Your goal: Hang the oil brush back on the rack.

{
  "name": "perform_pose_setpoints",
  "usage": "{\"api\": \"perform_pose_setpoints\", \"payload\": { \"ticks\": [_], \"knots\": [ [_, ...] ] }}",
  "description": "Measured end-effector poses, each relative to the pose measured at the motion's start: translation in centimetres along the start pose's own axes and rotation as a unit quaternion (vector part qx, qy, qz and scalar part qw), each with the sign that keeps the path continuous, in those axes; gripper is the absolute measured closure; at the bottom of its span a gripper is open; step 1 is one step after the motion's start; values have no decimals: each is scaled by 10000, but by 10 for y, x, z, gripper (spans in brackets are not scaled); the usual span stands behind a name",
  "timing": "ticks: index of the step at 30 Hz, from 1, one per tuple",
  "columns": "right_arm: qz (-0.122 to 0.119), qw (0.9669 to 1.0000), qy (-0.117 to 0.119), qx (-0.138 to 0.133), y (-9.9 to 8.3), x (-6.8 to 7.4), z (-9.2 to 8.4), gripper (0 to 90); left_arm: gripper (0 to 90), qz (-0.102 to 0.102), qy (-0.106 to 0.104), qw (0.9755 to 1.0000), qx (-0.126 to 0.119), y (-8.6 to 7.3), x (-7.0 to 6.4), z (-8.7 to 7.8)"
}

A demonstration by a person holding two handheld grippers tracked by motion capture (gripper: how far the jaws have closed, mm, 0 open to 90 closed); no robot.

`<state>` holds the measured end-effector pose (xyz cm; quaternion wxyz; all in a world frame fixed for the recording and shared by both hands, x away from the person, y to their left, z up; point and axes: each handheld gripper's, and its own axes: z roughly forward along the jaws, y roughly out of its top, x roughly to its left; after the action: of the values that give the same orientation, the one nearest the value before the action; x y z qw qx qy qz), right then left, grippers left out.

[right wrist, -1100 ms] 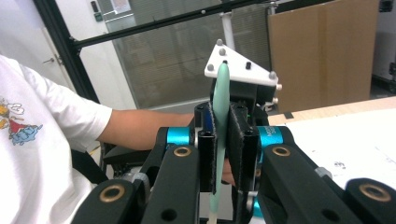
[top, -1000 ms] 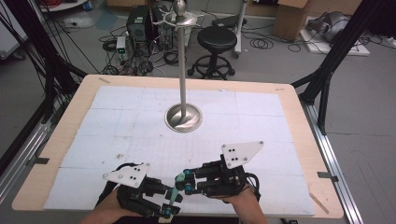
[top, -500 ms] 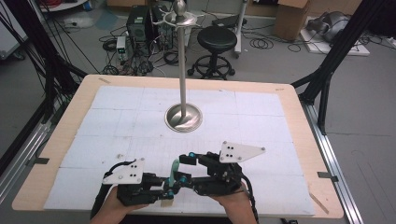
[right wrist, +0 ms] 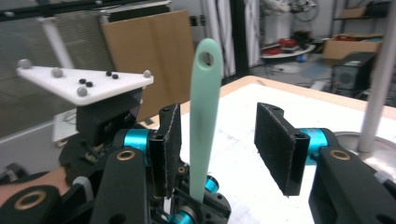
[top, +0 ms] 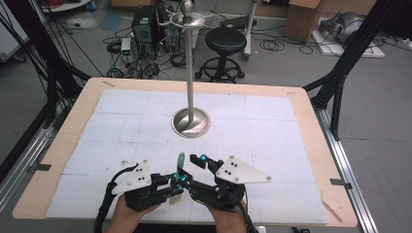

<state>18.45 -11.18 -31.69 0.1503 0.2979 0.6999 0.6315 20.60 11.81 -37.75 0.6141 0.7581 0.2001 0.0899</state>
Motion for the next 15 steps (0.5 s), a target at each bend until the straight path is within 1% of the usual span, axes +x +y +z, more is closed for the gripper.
{"api": "perform_pose_setpoints", "payload": {
  "ticks": [2, 4, 6, 9, 10, 11, 12, 15],
  "knots": [
    [-13, 9998, -184, -26, 1, 3, 1, 538, 842, 38, 88, 10000, 2, 0, -1, 1],
    [21, 9996, -269, -13, 2, 5, 2, 576, 843, 62, 159, 9999, 4, 0, -2, 2],
    [58, 9996, -284, 13, 3, 6, 5, 589, 842, 73, 225, 9997, 13, 0, -2, 2],
    [79, 9994, -325, 62, 3, 7, 9, 613, 842, 79, 270, 9996, 19, 0, -3, 3],
    [125, 9994, -311, 91, 3, 7, 9, 625, 842, 88, 282, 9996, 16, 0, -3, 3],
    [164, 9993, -327, 88, 3, 6, 10, 647, 843, 85, 293, 9995, 11, 0, -3, 3],
    [164, 9993, -327, 88, 3, 6, 10, 647, 843, 101, 309, 9995, 14, 0, -3, 3],
    [253, 9993, -275, 62, 3, 5, 10, 686, 842, 95, 332, 9994, 3, 0, -3, 4]
  ]
}}
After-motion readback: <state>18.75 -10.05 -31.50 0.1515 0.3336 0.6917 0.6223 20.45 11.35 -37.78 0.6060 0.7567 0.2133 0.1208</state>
